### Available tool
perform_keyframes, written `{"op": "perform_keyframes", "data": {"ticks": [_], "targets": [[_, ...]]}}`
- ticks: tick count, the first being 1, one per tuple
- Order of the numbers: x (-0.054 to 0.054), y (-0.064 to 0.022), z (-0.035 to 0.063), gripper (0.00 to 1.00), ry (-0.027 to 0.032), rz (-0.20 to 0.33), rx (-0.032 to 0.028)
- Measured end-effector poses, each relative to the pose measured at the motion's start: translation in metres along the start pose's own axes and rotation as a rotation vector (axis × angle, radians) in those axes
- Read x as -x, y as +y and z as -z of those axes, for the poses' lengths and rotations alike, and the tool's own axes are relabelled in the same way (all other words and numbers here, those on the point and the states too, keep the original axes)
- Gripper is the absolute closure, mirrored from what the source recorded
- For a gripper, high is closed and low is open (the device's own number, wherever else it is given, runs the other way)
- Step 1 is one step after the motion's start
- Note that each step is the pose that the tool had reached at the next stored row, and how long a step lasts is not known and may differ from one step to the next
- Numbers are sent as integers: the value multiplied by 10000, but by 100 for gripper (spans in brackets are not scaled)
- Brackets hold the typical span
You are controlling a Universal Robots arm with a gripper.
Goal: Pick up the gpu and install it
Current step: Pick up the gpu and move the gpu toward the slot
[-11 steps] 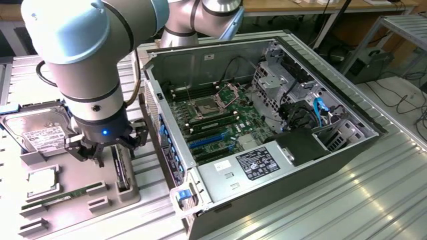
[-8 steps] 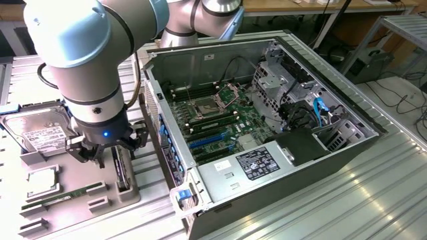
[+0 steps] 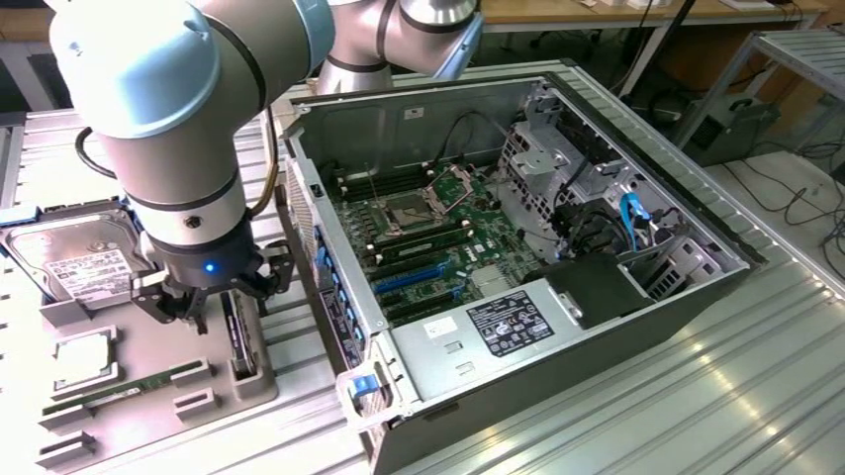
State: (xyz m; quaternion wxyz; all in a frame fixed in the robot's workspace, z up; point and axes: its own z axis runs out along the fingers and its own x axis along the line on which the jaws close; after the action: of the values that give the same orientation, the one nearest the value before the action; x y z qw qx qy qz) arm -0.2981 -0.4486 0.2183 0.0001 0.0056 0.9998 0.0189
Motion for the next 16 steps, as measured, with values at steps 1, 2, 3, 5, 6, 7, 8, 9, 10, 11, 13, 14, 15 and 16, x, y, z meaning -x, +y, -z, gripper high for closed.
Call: {"op": "perform_keyframes", "data": {"ticks": [1, 2, 3, 5, 6, 7, 8, 9, 10, 11, 13, 14, 15, 16], "targets": [[0, 0, -4, 34, 1, -1, -1], [-1, -1, -4, 34, 3, -2, -2], [-1, -3, -4, 34, 3, -3, -2], [0, -12, -6, 35, 1, -1, 0], [0, -27, -5, 42, 1, -3, -1], [0, -30, -6, 49, 1, -2, 0], [0, -30, -7, 49, 0, -4, 1], [0, -31, -7, 49, 0, -3, 0], [0, -33, -7, 49, 1, -3, -1], [0, -34, -7, 50, 1, -2, -1], [0, -35, -7, 57, 0, -2, 0], [0, -35, -7, 64, 0, -3, 0], [0, -35, -7, 69, 0, -3, 0], [0, -35, -7, 72, 1, -2, -1]]}}
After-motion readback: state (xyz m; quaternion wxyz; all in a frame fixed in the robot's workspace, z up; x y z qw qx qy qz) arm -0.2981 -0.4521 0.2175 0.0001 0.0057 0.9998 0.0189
